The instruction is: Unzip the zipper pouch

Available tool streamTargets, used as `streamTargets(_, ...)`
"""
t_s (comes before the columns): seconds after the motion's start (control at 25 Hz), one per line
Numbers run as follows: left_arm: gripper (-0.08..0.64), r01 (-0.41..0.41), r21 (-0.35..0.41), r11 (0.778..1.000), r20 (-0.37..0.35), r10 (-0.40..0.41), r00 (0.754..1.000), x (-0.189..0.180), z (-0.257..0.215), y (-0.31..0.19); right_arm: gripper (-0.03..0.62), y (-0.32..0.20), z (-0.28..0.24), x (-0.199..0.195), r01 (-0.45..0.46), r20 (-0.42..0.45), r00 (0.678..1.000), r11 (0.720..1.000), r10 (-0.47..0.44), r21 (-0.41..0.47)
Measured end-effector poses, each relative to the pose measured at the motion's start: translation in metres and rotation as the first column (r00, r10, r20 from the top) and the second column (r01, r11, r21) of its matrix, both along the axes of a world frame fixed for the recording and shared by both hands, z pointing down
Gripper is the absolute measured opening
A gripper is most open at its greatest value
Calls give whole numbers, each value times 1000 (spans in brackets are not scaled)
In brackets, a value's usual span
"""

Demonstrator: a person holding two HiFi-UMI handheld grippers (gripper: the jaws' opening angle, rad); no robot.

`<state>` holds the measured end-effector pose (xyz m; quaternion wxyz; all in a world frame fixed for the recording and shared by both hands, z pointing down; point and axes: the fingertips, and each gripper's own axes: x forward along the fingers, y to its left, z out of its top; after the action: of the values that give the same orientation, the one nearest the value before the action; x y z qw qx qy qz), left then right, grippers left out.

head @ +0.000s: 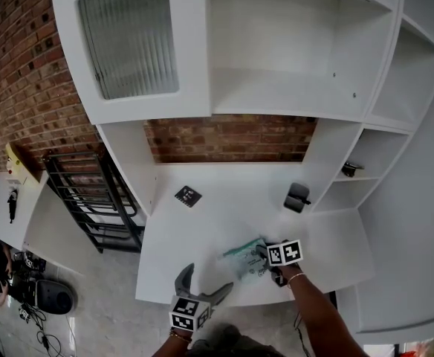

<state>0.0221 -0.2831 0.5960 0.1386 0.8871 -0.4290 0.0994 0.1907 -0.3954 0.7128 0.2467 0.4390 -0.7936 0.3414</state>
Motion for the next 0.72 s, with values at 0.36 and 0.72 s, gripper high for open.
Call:
streamTargets(0.36, 565, -15, -20, 1000, -16, 15, 1000, 2, 0, 3, 49, 26, -61, -16, -12, 122, 992, 971, -18, 240)
streamTargets(0.72, 554, -112, 18, 994, -5, 112, 994, 11, -21, 10, 25, 69, -121, -42, 102, 79, 985, 895, -151, 435)
